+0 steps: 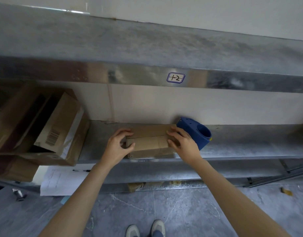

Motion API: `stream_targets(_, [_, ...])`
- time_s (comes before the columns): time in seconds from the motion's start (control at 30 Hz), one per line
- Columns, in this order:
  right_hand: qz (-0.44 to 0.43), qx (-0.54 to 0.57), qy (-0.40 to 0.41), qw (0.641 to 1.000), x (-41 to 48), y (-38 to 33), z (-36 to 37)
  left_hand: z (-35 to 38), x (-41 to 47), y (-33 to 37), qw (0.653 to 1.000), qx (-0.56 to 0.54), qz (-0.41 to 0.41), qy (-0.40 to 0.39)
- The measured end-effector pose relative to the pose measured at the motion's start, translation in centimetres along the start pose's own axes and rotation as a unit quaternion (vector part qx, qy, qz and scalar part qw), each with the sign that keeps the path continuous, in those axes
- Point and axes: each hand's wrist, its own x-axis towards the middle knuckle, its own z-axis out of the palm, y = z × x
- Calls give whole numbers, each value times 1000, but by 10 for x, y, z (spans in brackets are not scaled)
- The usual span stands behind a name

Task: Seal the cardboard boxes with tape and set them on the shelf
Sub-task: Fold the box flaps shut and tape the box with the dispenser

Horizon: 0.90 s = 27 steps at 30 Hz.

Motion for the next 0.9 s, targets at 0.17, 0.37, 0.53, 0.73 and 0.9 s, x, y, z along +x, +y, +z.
stream_targets(0.17, [22, -26, -18, 999, 1, -3, 1, -2, 10, 0, 1000, 13, 12, -14])
stream_targets(0.37, [-36, -54, -12, 998, 12, -21, 5, 2, 14, 10, 984, 159, 79, 10])
stream_targets(0.53, [-56, -111, -40, 991, 14, -36, 14, 24, 13, 27, 976, 196, 97, 0])
stream_targets(0.73, [-28, -101, 68, 992, 20, -7, -11, 41, 7, 25, 981, 181, 59, 33])
stream_targets(0.9, [124, -116, 19, 985, 25, 45, -41, 45, 5, 27, 982, 181, 26, 47])
